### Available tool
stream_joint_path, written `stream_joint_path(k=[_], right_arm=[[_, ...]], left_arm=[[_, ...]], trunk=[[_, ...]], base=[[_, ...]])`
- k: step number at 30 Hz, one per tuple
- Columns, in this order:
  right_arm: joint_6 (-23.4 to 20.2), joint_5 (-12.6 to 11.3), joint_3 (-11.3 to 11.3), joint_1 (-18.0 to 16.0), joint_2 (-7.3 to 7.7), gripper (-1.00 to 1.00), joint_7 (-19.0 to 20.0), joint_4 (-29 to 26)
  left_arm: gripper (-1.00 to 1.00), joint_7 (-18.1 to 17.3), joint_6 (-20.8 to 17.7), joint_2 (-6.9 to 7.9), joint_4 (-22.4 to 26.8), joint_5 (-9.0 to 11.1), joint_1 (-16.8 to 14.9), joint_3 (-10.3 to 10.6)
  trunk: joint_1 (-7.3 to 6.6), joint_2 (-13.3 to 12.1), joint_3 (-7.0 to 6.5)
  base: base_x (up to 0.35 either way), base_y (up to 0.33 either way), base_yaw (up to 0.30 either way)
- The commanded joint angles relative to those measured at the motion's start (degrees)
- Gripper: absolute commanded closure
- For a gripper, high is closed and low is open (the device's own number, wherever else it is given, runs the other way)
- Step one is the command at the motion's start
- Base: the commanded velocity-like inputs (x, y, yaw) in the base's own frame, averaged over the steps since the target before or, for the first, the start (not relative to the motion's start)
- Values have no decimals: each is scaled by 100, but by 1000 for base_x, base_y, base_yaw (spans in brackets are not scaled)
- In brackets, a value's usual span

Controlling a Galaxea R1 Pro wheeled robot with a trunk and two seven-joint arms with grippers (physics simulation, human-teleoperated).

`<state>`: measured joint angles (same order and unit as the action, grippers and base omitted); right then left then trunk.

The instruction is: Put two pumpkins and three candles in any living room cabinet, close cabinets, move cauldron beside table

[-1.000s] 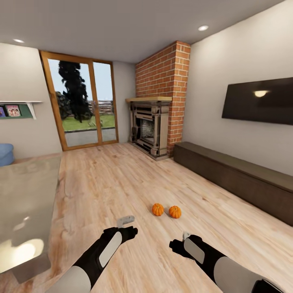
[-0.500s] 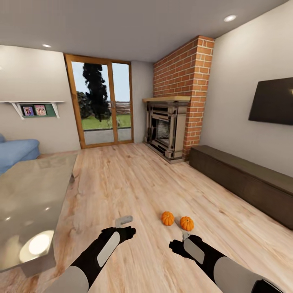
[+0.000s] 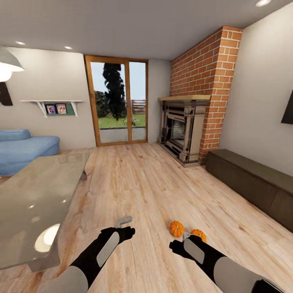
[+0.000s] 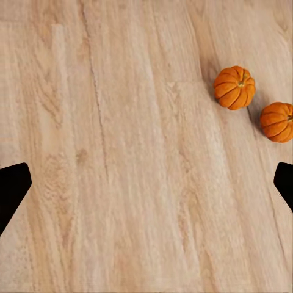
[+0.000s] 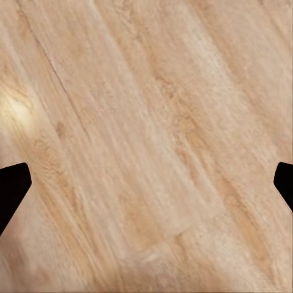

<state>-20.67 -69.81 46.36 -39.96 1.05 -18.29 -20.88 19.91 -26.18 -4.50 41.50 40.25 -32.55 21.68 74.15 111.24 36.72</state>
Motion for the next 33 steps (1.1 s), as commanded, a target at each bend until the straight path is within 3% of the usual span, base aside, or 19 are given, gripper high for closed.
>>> stream_joint_path(k=[1, 20, 29, 33], right_arm=[[-15, -41, 39, -3, 9, -100, -43, -19], [-16, -41, 39, -3, 9, -100, -51, -13], [-9, -41, 39, -3, 9, -100, -51, -15], [-10, -41, 39, -3, 12, -100, -51, -13]], left_arm=[[-100, 57, -8, 5, 7, 61, -6, 20], [-100, 57, -7, 11, 7, 62, -6, 20], [-100, 50, -10, 12, 7, 90, -6, 19], [-100, 42, -10, 12, 10, 121, -6, -204]], trunk=[[2, 3, 12], [2, 3, 124], [2, 3, 179], [2, 3, 203]], base=[[259, -210, 229], [273, 20, 223], [168, -105, 219], [23, -20, 218]])
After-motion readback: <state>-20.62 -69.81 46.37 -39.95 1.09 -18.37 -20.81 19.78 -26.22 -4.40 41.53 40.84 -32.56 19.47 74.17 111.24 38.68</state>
